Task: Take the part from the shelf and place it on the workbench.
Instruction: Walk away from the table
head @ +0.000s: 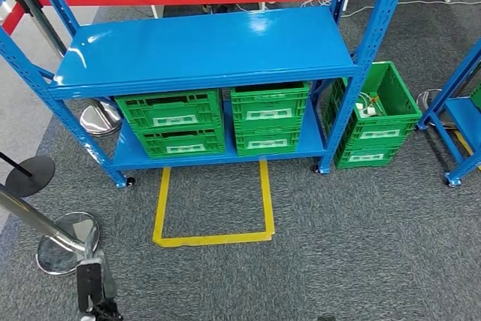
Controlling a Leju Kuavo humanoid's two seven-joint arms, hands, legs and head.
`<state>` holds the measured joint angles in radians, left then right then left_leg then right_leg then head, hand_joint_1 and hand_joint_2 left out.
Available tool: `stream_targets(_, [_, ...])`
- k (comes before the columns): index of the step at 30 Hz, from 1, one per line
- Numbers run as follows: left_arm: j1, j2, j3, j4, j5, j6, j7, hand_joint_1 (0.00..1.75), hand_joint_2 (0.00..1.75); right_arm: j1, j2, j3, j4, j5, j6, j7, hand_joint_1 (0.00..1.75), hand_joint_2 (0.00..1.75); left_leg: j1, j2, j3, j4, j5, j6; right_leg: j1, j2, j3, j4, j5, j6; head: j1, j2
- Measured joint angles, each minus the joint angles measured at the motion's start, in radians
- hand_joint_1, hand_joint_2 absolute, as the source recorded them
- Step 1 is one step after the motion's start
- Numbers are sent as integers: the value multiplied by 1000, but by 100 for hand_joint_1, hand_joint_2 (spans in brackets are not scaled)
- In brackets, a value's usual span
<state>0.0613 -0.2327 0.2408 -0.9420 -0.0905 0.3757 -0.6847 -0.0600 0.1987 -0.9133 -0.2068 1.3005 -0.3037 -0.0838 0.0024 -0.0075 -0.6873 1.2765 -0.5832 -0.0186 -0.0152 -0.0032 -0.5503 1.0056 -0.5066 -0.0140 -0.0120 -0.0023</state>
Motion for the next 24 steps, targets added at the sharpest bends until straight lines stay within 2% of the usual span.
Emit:
stream_targets(1, [-12,0,27,49,-1,-1,-3,0,0,0,0,-2,0,0,0,0,0,0,0,0,17,-44,35,5,1,0,4,0,-2,0,0,0])
stream_targets(2, [-23,0,50,91,-2,-2,-5,0,0,0,0,-3,0,1,0,1,0,0,-2,1,45,-112,76,12,3,0,7,-1,-4,1,0,0])
stream_targets(3, [-34,0,71,127,-3,-2,-6,0,0,0,1,-4,0,1,0,1,0,0,-5,3,72,-173,104,20,4,0,10,-1,-7,3,1,0])
stream_targets(4, [-44,0,88,157,-4,-2,-8,0,0,-1,1,-5,0,1,-1,1,0,0,-8,5,93,-223,120,27,6,-1,10,-1,-9,7,1,0])
stream_targets(5, [-53,-1,102,183,-5,-2,-9,0,0,-1,2,-6,0,1,-1,1,0,0,-11,6,104,-252,124,32,6,-2,9,-1,-10,11,1,0])
stream_targets(8, [-73,-2,136,246,-18,1,3,0,0,-4,2,-11,0,1,-2,2,0,0,-12,3,111,-272,120,39,6,-6,8,-2,-14,28,1,0])
stream_targets(9, [-80,-1,147,270,-25,3,15,0,0,-4,2,-12,0,1,-3,3,0,0,-10,3,115,-278,121,43,6,-6,3,9,-24,33,2,0])
stream_targets(10, [-88,0,161,299,-31,4,32,0,0,-5,2,-12,0,1,-3,4,0,0,-7,3,119,-283,123,46,6,-4,-12,39,-43,37,3,0])
stream_targets(11, [-96,2,175,332,-34,4,50,0,0,-5,2,-13,0,1,-3,5,0,0,-6,3,121,-286,124,49,5,-2,-39,92,-71,39,4,0])
stream_targets(13, [-108,8,204,405,-41,-6,100,0,0,-4,2,-13,0,2,-3,8,0,0,-7,3,121,-286,122,53,4,0,-111,226,-125,43,6,0])
stream_targets(14, [-111,12,218,441,-42,-17,133,0,0,-2,2,-13,0,3,-2,9,0,0,-8,3,122,-286,121,54,4,0,-135,267,-133,44,6,0])
stream_targets(15, [-111,15,231,472,-42,-30,170,0,0,-1,2,-14,0,5,-1,12,0,0,-8,3,123,-286,120,54,4,0,-141,271,-121,45,6,0])
stream_targets(16, [-110,18,244,501,-40,-42,204,0,0,0,2,-14,0,6,0,13,0,0,-8,2,125,-285,118,52,4,0,-126,234,-91,44,6,0])
stream_targets(18, [-107,22,266,547,-36,-62,253,0,0,-2,0,-14,0,8,3,16,0,0,-10,0,131,-285,113,47,4,1,-59,96,-23,40,6,0])
stream_targets(19, [-106,23,275,566,-35,-75,273,0,0,-4,0,-14,0,9,4,17,0,0,-11,-1,133,-283,110,43,4,2,-29,39,-4,36,6,0])
stream_targets(20, [-106,25,283,582,-34,-88,292,0,0,-5,-1,-14,0,9,6,18,0,0,-13,-1,134,-281,108,38,5,3,-9,4,4,33,5,0])
stream_targets(21, [-106,26,290,597,-33,-102,312,0,0,-6,-1,-14,0,10,7,20,0,0,-14,-2,134,-280,107,35,6,4,-2,-6,1,29,5,0])
stream_targets(24, [-105,29,310,630,-29,-141,373,0,0,-4,-1,-14,0,13,8,25,0,131,-11,-1,131,-265,94,23,5,3,4,-8,4,14,4,0])
